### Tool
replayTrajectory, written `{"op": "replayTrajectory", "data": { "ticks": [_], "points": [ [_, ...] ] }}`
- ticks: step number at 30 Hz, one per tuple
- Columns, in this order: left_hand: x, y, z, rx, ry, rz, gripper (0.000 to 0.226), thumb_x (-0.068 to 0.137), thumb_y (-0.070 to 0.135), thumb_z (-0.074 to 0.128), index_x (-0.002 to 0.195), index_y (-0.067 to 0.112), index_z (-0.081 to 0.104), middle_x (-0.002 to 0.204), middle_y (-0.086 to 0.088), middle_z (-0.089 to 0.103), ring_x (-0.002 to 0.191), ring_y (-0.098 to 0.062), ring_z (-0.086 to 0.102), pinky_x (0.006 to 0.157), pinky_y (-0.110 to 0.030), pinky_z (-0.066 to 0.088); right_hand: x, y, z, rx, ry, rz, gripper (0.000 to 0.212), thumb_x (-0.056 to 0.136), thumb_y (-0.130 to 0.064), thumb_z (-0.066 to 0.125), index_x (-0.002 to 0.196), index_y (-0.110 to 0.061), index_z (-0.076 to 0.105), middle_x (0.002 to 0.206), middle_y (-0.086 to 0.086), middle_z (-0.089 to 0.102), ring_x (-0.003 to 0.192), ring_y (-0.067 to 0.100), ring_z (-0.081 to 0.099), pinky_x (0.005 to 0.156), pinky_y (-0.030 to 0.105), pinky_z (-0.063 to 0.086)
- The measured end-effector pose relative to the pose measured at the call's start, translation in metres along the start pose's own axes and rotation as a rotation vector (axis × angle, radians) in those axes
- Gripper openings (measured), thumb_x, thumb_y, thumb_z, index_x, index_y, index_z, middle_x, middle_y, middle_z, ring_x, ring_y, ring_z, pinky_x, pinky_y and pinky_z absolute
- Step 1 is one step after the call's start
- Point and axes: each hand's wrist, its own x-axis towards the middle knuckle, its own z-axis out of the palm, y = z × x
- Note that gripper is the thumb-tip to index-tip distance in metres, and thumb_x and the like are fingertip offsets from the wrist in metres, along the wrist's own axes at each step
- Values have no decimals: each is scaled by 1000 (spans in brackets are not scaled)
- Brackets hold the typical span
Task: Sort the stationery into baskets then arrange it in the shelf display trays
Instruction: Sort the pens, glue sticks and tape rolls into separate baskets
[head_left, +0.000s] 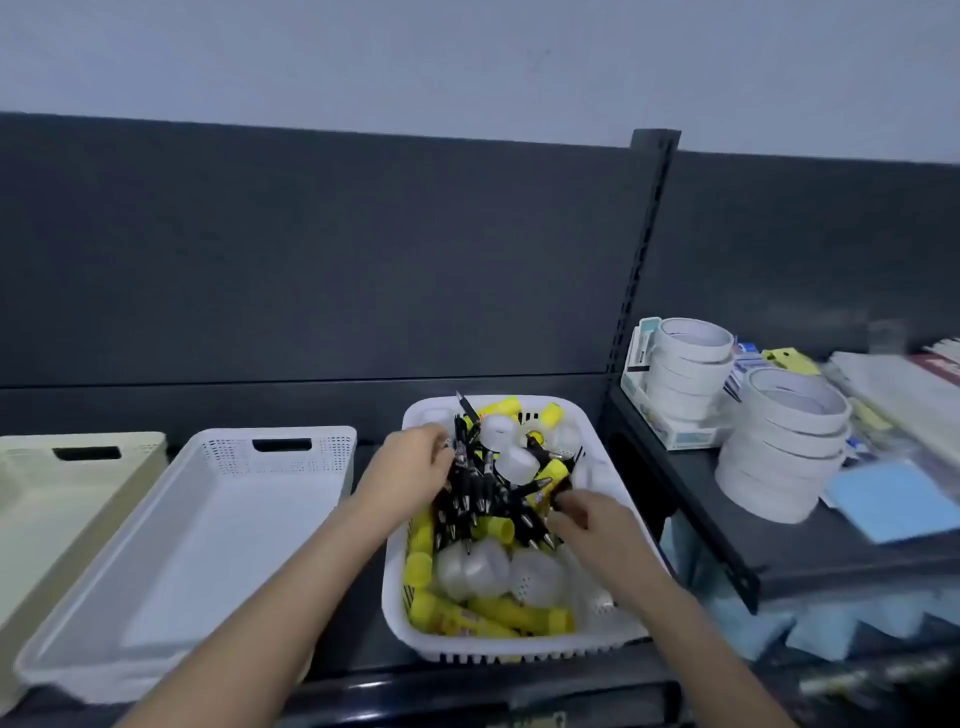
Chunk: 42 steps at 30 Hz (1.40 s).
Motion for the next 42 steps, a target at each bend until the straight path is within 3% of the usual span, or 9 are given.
{"op": "replayTrajectory", "data": {
  "ticks": [3,8,17,20,22,29,34,38,42],
  "points": [
    [32,-2,14,83,-87,9,23,94,19,42,79,5,52,71,-6,54,77,-29,53,64,-32,42,24,2,11,2,13,1,8,90,-9,50,85,-7,56,76,6,58,66,16,52,58,24,40],
    [42,-8,33,188,-268,28,31,97,25,37,87,4,58,91,-11,62,88,-28,56,68,-32,40,38,3,5,184,-103,1,43,85,-3,56,127,-11,53,105,5,61,94,17,58,77,24,44],
    [11,-13,46,72,-141,28,36,83,-1,46,116,5,59,120,-9,53,118,-23,45,98,-24,37,51,-3,-28,213,195,-127,12,81,-2,65,86,-7,75,70,-6,64,59,-7,58,60,3,41],
    [16,-2,43,0,-93,-99,39,85,3,47,122,8,55,125,-8,45,118,-21,46,90,-18,34,50,-1,-42,314,387,-113,11,80,-1,66,82,-7,73,70,-7,63,69,5,59,72,17,44],
    [22,6,45,39,-93,-147,18,86,7,49,100,6,59,113,-12,54,107,-26,51,77,-24,37,49,-2,-31,272,418,-117,9,80,-1,65,84,-4,72,76,-2,63,74,13,59,72,16,42],
    [35,8,46,243,-148,-157,25,82,1,47,59,11,42,83,-14,61,84,-30,55,65,-32,41,50,-3,16,-144,-18,-83,16,91,-27,54,88,-11,54,87,4,61,87,20,60,62,24,39],
    [13,-6,44,145,-142,-20,26,90,8,50,109,2,66,127,-5,58,121,-21,50,98,-27,39,56,-20,27,-197,-162,-75,39,94,-36,50,63,-17,34,60,-2,42,51,12,41,44,23,28],
    [13,0,33,-41,-144,-114,29,97,20,44,88,0,63,80,-6,57,82,-19,53,66,-26,37,65,-18,34,-128,-321,-22,34,93,-23,51,65,-14,35,60,2,40,52,15,39,46,24,27],
    [26,12,41,73,-118,-175,28,91,30,52,73,9,52,88,-14,54,91,-27,55,69,-29,38,66,-5,19,160,-352,78,18,91,-14,51,74,-14,47,62,0,50,53,11,49,50,22,37]
  ]
}}
